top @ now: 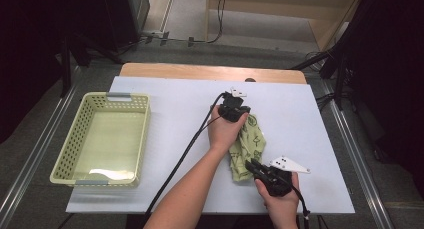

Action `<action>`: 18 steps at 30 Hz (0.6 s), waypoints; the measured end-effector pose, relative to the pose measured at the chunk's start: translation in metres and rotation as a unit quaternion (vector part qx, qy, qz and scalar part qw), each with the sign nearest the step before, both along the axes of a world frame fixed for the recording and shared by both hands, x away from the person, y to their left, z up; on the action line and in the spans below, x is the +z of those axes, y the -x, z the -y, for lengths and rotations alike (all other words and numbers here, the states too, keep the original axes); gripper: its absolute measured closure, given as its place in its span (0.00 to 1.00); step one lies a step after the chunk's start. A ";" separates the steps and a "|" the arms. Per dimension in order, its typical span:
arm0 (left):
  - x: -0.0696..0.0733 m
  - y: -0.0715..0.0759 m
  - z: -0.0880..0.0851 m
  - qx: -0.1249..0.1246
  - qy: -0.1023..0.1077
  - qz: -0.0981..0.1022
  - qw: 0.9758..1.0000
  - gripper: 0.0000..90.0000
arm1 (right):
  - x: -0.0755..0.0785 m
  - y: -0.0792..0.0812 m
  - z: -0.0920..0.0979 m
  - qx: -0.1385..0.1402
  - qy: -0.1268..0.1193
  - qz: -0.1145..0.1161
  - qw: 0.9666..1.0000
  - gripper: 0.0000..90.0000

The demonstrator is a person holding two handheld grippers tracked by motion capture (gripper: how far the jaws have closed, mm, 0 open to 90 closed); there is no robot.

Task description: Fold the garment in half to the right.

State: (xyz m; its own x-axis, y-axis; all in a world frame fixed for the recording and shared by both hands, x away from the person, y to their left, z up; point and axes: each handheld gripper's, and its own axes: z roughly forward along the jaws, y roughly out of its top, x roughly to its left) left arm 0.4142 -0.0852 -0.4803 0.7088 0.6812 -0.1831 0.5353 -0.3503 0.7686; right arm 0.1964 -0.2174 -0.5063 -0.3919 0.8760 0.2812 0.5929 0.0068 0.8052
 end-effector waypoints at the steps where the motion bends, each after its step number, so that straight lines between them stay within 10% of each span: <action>1: -0.003 -0.001 0.001 0.000 -0.006 -0.003 1.000 0.94 | -0.001 0.000 0.002 -0.002 0.005 -0.002 1.000 0.84; 9: -0.010 -0.006 0.005 -0.015 0.014 -0.025 0.999 0.83 | -0.010 -0.002 0.017 -0.015 -0.001 -0.032 0.999 0.83; 15: 0.011 -0.003 -0.016 -0.022 0.072 -0.001 0.997 0.44 | 0.000 0.005 0.028 0.000 0.010 -0.011 1.000 0.44; 18: 0.021 -0.002 -0.033 -0.014 0.074 0.006 0.997 0.49 | 0.010 0.011 0.036 0.000 0.021 0.017 1.000 0.41</action>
